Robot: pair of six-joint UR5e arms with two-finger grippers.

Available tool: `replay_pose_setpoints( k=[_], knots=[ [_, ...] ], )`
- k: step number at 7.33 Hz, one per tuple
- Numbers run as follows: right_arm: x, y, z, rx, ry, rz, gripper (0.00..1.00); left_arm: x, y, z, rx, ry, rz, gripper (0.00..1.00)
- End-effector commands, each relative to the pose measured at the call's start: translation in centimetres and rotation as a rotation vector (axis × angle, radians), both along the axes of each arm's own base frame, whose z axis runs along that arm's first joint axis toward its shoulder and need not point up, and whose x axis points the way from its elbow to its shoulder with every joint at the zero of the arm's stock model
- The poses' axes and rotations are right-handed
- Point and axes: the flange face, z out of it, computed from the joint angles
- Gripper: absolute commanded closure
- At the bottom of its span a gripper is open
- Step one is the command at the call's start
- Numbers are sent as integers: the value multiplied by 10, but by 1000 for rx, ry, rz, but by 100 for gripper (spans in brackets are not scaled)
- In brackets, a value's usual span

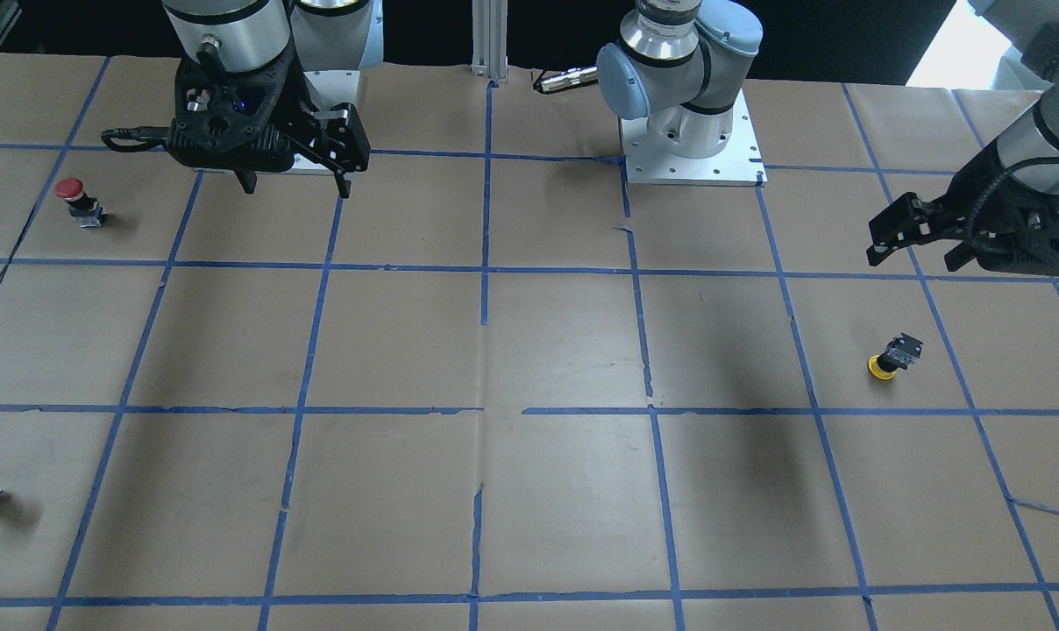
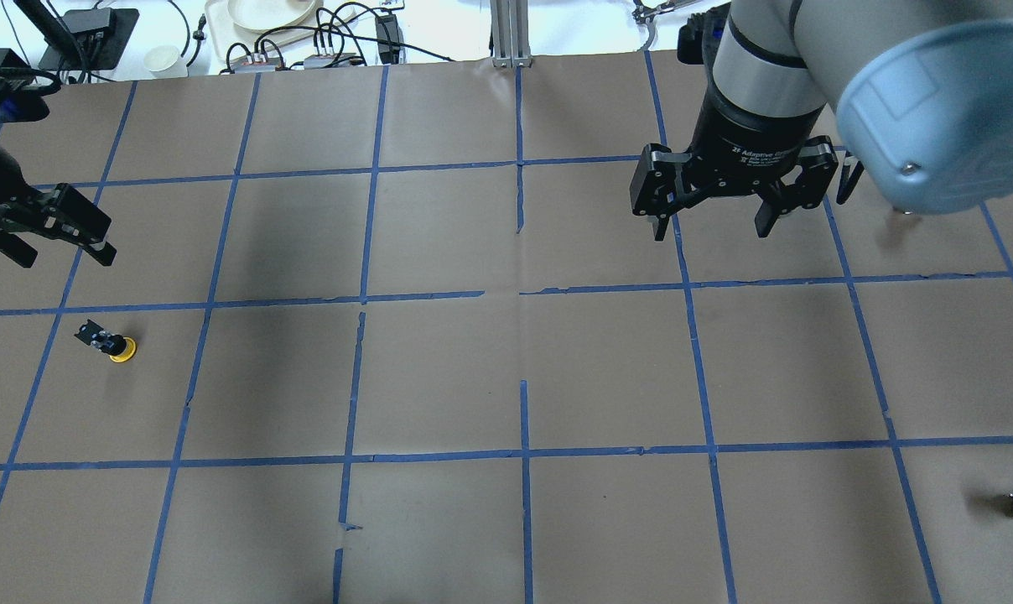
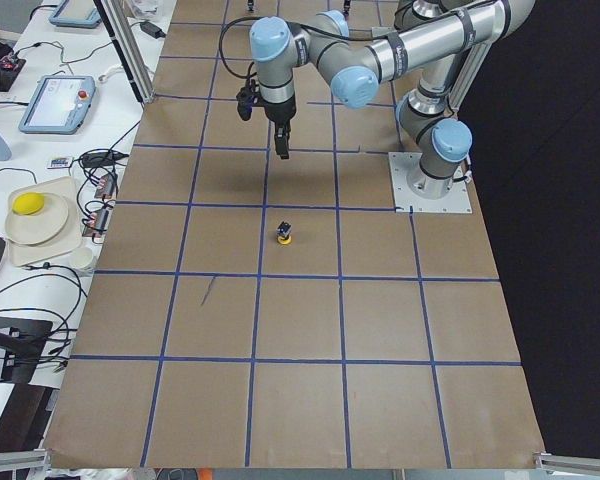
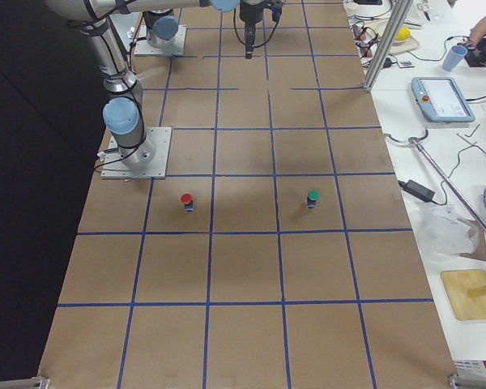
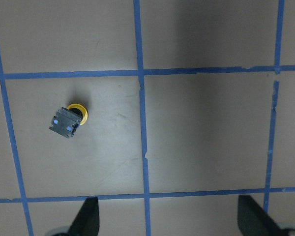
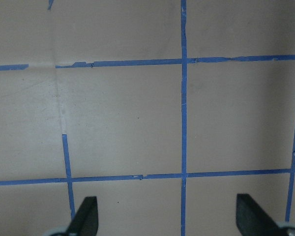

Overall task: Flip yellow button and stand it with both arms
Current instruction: 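Move the left gripper down toward the yellow-capped button lying on its side, then close the left gripper on the yellow button's body and lift it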

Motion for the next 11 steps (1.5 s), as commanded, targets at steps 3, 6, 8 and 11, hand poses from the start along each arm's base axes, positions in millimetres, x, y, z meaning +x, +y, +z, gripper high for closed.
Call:
replay_pose_setpoints(
  k=[3,6,8,11],
  knots=[
    [0,0,1,-1,-2,0,0,93,-5,-60,-63,-4,-251,2],
    [0,0,1,-1,0,0,0,101,13,-133,-91,-20,-398,1],
    [1,1,0,0,0,2,0,107,9,-168,-123,-52,-482,4],
    [1,1,0,0,0,2,0,103,21,-198,-126,31,-463,6]
  ],
)
